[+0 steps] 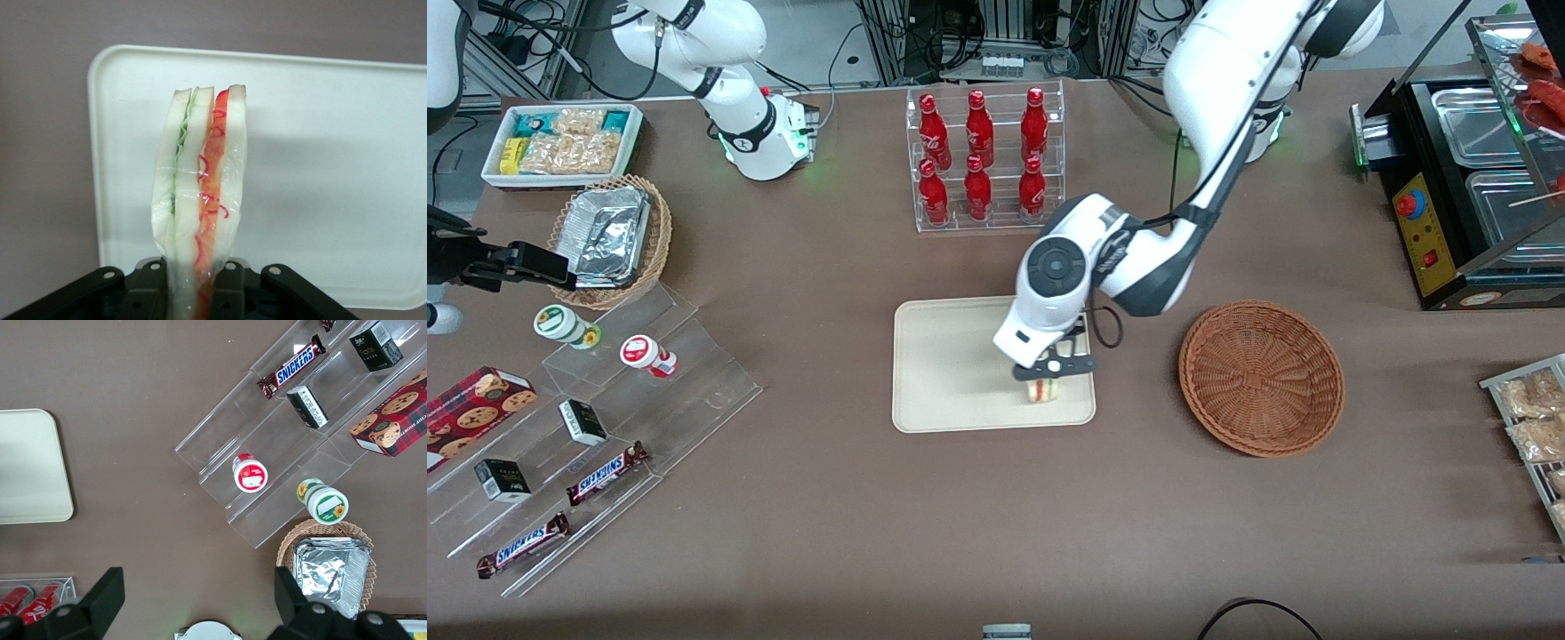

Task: Place sandwich from basket to tray
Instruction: 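Lower the sandwich onto the tray and open the left gripper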

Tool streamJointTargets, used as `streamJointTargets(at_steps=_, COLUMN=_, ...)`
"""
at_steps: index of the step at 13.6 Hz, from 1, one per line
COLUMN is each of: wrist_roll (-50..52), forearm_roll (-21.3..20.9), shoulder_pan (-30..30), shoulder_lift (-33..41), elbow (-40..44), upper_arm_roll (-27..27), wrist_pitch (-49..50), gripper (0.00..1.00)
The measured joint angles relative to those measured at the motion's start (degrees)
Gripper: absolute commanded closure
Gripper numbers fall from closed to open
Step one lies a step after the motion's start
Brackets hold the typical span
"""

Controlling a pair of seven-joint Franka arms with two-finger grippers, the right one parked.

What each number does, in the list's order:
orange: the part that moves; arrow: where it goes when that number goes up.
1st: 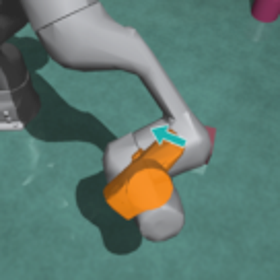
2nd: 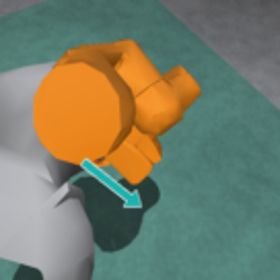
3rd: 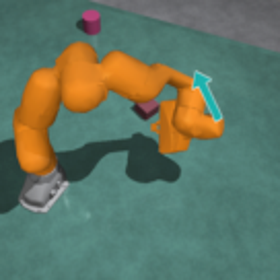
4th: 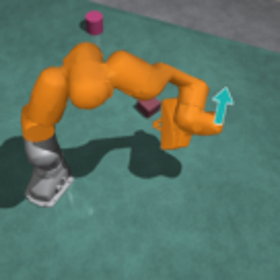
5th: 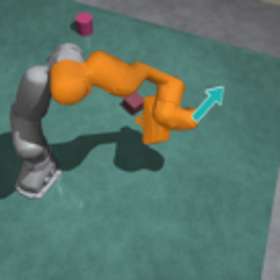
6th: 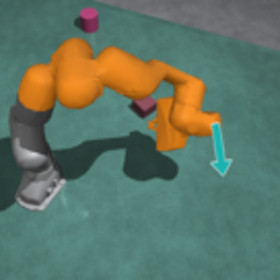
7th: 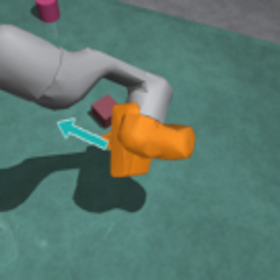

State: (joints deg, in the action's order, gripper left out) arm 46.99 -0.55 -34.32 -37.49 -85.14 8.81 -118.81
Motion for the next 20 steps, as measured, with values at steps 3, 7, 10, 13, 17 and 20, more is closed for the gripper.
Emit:
streamJointTargets(at_steps=3, wrist_roll=0.0, forearm_roll=0.0, shoulder_pan=-2.3, shoulder_lift=-4.0, elbow=4.7, upper_arm_roll=-0.1, wrist_pitch=0.0, gripper=1.00)
streamJointTargets(at_steps=7, wrist_roll=0.2, forearm_roll=0.0, shoulder_pan=-3.5, shoulder_lift=-8.5, elbow=9.9, upper_arm_roll=-0.1, wrist_pitch=0.3, gripper=1.00)
streamJointTargets(at_steps=10, wrist_roll=2.7, forearm_roll=0.0, shoulder_pan=-3.9, shoulder_lift=-11.2, elbow=12.9, upper_arm_roll=-0.1, wrist_pitch=2.3, gripper=1.00)
streamJointTargets(at_steps=13, wrist_roll=4.8, forearm_roll=0.0, shoulder_pan=-4.0, shoulder_lift=-12.9, elbow=15.2, upper_arm_roll=-0.1, wrist_pitch=4.1, gripper=1.00)
streamJointTargets(at_steps=17, wrist_roll=5.8, forearm_roll=0.0, shoulder_pan=-4.1, shoulder_lift=-13.5, elbow=15.6, upper_arm_roll=-0.1, wrist_pitch=4.3, gripper=0.81)
streamJointTargets(at_steps=20, wrist_roll=5.9, forearm_roll=0.0, shoulder_pan=-5.1, shoulder_lift=-13.9, elbow=15.6, upper_arm_roll=-0.1, wrist_pitch=4.3, gripper=0.00)
